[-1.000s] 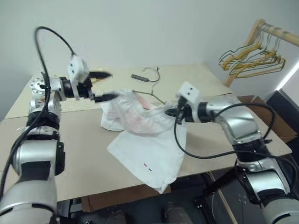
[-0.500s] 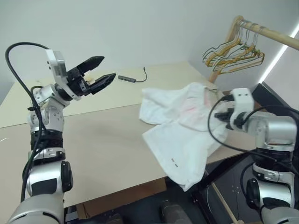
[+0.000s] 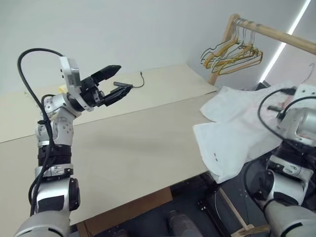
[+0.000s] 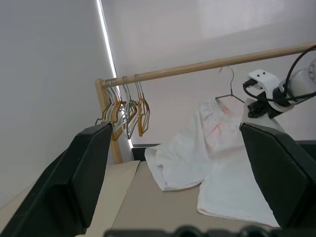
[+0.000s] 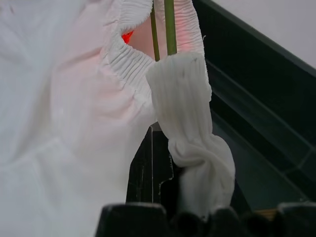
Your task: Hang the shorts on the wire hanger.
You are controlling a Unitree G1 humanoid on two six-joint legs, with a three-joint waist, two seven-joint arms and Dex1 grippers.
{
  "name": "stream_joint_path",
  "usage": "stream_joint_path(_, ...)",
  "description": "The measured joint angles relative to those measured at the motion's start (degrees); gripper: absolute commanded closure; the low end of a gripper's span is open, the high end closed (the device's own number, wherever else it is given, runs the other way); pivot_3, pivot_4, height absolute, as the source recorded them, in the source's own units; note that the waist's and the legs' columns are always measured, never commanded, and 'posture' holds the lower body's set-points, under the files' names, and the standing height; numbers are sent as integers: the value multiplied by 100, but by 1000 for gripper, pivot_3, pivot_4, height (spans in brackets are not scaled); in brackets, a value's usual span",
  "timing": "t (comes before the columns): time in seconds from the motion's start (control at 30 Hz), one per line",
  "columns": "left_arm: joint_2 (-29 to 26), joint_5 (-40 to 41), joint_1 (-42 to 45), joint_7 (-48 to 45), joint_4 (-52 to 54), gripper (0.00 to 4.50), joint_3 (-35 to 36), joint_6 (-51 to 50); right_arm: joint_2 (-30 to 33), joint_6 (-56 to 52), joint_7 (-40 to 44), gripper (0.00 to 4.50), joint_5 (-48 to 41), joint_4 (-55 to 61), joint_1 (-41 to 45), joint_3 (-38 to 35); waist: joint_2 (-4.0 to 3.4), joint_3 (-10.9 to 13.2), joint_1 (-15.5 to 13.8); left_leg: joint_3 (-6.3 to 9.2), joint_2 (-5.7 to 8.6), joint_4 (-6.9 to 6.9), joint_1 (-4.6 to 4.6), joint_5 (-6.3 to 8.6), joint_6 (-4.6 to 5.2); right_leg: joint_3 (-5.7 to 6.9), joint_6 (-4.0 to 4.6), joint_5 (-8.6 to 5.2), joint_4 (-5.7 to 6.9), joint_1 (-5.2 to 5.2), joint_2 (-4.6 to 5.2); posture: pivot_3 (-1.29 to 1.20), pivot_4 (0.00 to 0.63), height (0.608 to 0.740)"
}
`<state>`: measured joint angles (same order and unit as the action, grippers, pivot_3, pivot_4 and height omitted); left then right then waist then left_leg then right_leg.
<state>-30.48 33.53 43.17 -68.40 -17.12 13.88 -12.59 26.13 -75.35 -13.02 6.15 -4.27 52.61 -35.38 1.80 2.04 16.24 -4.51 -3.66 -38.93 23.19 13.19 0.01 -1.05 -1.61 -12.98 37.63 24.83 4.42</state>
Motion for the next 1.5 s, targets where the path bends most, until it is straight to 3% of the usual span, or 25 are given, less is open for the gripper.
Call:
stream_joint_path(0.3, -7, 16, -334, 68, 434, 18, -81, -4, 238, 1065, -793, 4500, -107, -1603, 972, -560, -10, 6, 42, -1, -1, 24, -65, 1, 2, -1, -42, -16, -45, -75, 0, -212, 0, 740)
stream_joint_path(0.6, -69, 15, -584, 144, 791, 18, -169, -34, 1268, 2016, -1171, 4500, -569, -3809, 1779, -648, -23, 14, 33, -18, 6, 66, -78, 1, 4, -21, -43, -16, -70, -74, 1, -199, 0, 740)
stream_joint_path(0.73, -135, 13, -778, 88, 973, 18, -241, -35, 1612, 2292, -1541, 4500, -931, -4648, 2011, -1013, -23, 15, 33, -28, 8, 83, -85, 1, 4, -34, -44, -16, -84, -75, 1, -194, 0, 740)
stream_joint_path(1.07, -191, 50, -846, 27, 1202, 18, -334, -98, 1693, 2459, -2193, 4500, -1406, -5253, 2179, -994, -22, 16, 33, -43, 10, 92, -99, 0, 5, -63, -58, -13, -91, -80, -2, -187, 0, 740)
stream_joint_path(1.1, -192, 64, -864, 19, 1233, 0, -334, -128, 1692, 2460, -2214, 3826, -1424, -5254, 2175, -972, -22, 16, 33, -43, 11, 92, -99, 0, 5, -66, -60, -13, -92, -80, -2, -186, 0, 740)
stream_joint_path(1.5, -235, 261, -930, -115, 1278, 0, -341, -163, 1549, 2487, -2471, 23, -1480, -5126, 1974, -570, -29, 20, 31, -50, 16, 98, -101, 1, 8, -81, -67, -11, -94, -76, -1, -183, 0, 740)
